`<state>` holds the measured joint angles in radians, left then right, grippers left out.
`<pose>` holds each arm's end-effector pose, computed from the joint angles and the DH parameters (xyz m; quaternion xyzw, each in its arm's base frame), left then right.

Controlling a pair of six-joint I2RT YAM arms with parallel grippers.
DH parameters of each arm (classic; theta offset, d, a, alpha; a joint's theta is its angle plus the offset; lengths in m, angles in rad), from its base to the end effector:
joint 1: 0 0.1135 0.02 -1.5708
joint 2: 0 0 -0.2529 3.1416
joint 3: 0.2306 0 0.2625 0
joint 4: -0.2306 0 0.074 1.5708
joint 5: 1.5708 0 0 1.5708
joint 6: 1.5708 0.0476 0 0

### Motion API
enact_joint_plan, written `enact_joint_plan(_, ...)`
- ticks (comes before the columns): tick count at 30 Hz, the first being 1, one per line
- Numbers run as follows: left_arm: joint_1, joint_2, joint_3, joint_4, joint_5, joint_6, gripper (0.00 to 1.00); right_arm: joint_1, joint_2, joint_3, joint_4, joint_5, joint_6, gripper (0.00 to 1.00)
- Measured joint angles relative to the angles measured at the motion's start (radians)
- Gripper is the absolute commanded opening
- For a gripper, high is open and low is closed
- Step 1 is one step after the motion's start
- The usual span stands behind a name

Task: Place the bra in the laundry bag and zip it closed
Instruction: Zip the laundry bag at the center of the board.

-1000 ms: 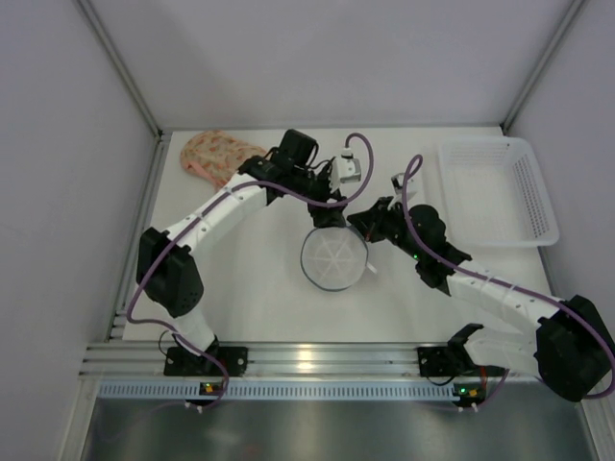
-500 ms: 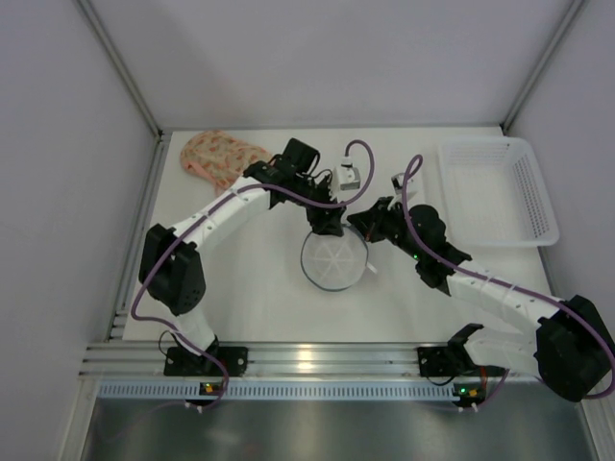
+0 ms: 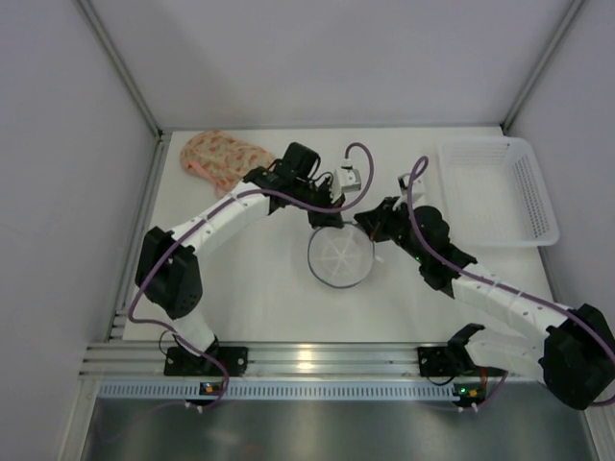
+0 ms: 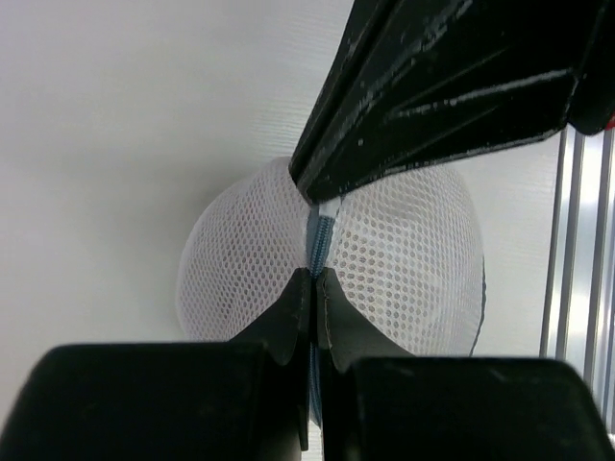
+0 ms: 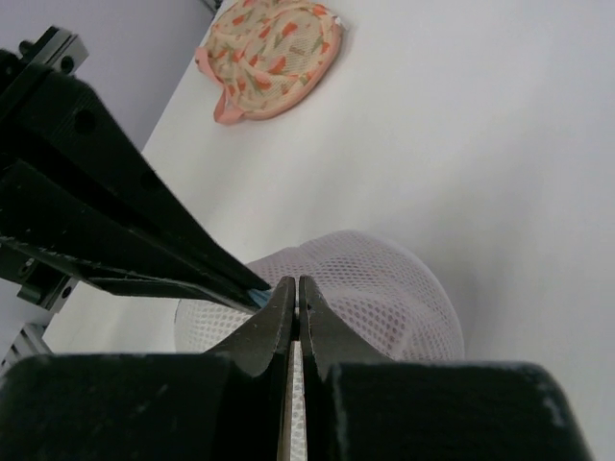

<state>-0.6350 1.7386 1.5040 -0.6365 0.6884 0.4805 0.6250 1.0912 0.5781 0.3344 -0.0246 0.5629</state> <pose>0.3009 -0.2593 0.2771 0.5662 0.6891 -0.3410 0.2972 0.2224 0.1619 0.2431 -0.0317 0.7667 0.3666 0.5261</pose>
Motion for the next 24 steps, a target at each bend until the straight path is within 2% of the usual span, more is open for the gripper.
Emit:
enact_joint_plan(7,0.011,-0.253,-0.24,0.187,-0.097,-0.093,0.0,-0.01,-0.083,0.0,-0.077,0.089,-0.006,0.0)
enact_joint_plan(10,0.021,-0.333,-0.284,0.236,-0.138,-0.132,0.0,-0.018,-0.122,0.0,-0.101,0.126,-0.006,0.0)
enact_joint_plan(19,0.021,-0.374,-0.397,0.335,-0.17,-0.242,0.0,-0.019,-0.184,0.0,-0.158,0.166,-0.026,0.0)
enact_joint_plan(24,0.014,-0.48,-0.512,0.459,-0.324,-0.37,0.0,-0.019,-0.187,0.0,-0.205,0.179,-0.029,0.0)
